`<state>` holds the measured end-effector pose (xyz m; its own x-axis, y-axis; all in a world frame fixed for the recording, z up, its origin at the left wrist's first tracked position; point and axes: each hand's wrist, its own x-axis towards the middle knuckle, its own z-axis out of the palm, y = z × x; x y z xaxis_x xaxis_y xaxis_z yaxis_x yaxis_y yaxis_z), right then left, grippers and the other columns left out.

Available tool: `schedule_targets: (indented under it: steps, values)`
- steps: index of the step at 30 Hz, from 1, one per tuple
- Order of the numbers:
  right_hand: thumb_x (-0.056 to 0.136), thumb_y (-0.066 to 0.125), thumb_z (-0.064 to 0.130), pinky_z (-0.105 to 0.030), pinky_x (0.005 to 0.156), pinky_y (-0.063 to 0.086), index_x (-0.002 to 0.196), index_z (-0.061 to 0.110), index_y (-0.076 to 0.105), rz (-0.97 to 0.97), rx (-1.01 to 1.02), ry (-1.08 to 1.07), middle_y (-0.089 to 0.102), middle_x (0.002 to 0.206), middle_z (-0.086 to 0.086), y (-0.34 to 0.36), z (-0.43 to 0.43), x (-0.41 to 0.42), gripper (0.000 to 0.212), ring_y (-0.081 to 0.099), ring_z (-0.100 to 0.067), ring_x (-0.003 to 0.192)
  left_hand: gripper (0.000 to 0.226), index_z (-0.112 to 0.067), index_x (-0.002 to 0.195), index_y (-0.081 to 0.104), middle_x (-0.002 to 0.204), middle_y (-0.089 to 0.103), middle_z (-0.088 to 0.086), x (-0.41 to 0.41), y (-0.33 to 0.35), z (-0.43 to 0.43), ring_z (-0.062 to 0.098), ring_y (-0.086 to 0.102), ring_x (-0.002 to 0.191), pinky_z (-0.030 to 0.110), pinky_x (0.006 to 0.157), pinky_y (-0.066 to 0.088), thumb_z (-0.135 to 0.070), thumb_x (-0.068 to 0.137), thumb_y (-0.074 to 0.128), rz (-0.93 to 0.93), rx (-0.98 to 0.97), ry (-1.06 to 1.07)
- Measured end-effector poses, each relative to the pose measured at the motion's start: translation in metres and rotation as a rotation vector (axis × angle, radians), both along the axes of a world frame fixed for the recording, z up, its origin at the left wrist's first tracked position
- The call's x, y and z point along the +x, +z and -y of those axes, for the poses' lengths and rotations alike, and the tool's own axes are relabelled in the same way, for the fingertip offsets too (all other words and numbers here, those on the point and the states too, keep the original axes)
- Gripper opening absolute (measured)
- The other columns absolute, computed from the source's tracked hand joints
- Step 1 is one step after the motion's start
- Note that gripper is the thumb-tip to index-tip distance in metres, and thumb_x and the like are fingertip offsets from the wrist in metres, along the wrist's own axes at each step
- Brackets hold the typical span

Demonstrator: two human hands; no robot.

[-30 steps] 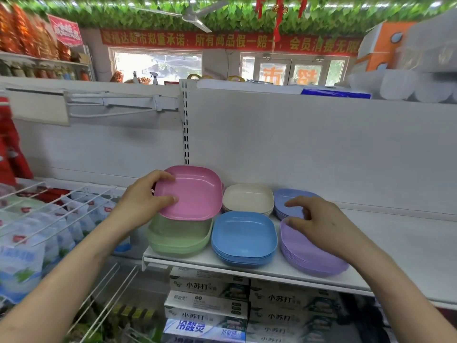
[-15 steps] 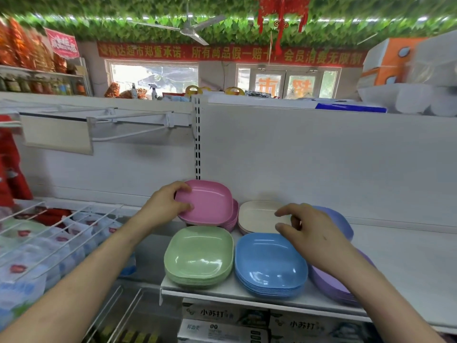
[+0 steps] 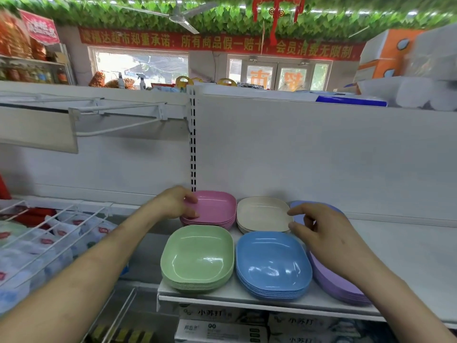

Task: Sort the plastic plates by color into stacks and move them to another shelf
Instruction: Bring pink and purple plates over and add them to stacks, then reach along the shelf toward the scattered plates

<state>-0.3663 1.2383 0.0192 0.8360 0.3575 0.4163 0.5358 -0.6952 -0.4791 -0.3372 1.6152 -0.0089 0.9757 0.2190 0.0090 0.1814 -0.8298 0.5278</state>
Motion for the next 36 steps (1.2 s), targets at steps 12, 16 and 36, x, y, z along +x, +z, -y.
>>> schedule_targets:
  steps: [12,16,36]
  values:
    - [0.096,0.062,0.033,-0.024,0.072,0.044,0.119,0.032,0.068,-0.057,-0.01,-0.007,0.061,0.08,0.008,-0.006,-0.004,-0.005,0.024,0.058,-0.007,0.078,0.042,-0.03,0.127,0.066,0.093,0.062,-0.005,-0.027,0.007,0.02,0.016,0.056,0.084,0.031,0.074,0.044,-0.039,0.087,0.077,0.277,0.092,0.052]
    - [0.097,0.062,0.033,-0.018,0.068,0.043,0.119,0.032,0.068,-0.051,0.006,-0.028,0.062,0.078,0.009,-0.007,0.01,-0.011,0.023,0.057,0.0,0.076,0.041,-0.03,0.127,0.064,0.085,0.057,-0.011,-0.049,0.02,0.069,0.013,0.057,0.082,0.034,0.075,0.047,-0.037,0.088,0.076,0.387,0.054,-0.062]
    - [0.097,0.062,0.033,-0.032,0.077,0.051,0.119,0.031,0.067,0.009,0.04,-0.333,0.064,0.082,0.006,0.007,0.392,-0.06,0.022,0.059,-0.005,0.073,0.027,-0.041,0.118,0.064,0.081,0.062,-0.011,-0.043,0.017,0.522,0.006,0.058,0.075,0.025,0.071,0.042,-0.045,0.092,0.07,0.467,-0.134,-0.554]
